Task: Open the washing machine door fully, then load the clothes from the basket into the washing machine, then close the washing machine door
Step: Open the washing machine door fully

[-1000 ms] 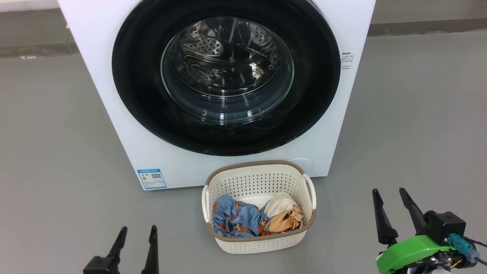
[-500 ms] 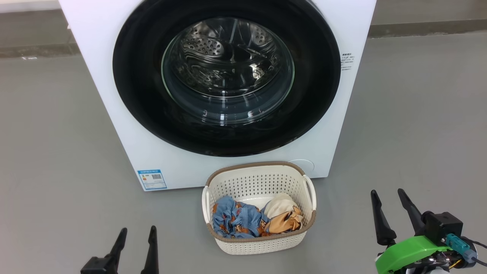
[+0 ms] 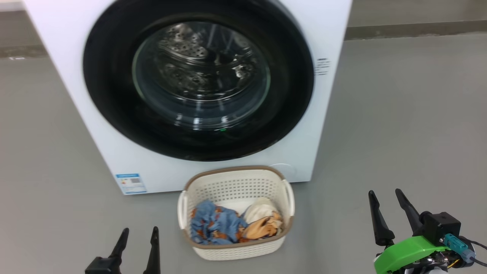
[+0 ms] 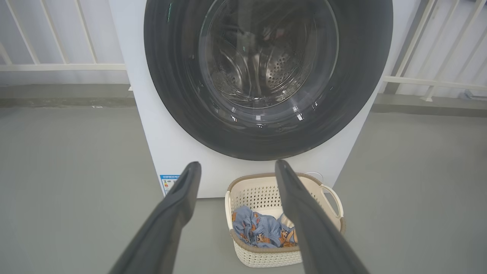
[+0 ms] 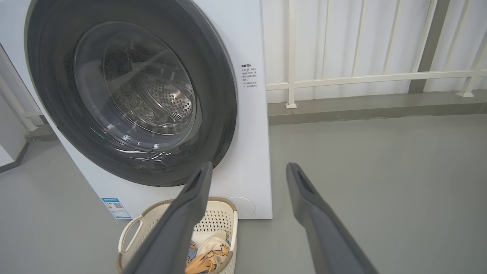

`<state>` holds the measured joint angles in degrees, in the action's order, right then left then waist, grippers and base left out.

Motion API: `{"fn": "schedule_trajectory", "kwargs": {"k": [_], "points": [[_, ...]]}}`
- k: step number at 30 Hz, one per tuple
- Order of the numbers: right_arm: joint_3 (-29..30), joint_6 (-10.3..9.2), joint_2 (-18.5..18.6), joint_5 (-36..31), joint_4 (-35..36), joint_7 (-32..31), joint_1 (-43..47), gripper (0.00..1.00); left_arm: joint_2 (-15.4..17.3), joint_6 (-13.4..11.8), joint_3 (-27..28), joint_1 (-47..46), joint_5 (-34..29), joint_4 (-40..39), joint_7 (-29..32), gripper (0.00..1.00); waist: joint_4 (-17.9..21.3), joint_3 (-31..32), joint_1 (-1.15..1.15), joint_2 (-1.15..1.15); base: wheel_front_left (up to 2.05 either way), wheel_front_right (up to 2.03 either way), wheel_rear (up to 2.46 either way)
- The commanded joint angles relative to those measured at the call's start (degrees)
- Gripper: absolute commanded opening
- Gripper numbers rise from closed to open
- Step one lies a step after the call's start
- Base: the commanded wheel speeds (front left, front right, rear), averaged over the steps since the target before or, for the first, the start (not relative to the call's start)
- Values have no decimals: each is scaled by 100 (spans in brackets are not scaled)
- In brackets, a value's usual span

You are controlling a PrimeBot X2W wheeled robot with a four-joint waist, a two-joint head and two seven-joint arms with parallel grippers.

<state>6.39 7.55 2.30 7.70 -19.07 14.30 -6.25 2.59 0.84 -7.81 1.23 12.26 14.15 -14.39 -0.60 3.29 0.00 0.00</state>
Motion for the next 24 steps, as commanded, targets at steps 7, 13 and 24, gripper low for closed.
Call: {"fn": "schedule_trajectory", "kwargs": {"k": [7, 13, 24], "points": [[-177, -6, 58, 5, 116, 70, -291, 100, 29, 3, 162, -118, -142, -58, -61, 100, 9, 16, 0, 0, 125, 121, -246], [-190, -6, 58, 8, 107, 70, -283, 100, 29, -15, 173, -113, -114, -125, -61, 100, 2, 25, 0, 0, 118, 114, -232], [-210, -6, 58, 34, 88, 70, -302, 100, 29, -4, 224, -109, -174, -168, -61, 100, -12, 10, 0, 0, 54, 54, -108]]}}
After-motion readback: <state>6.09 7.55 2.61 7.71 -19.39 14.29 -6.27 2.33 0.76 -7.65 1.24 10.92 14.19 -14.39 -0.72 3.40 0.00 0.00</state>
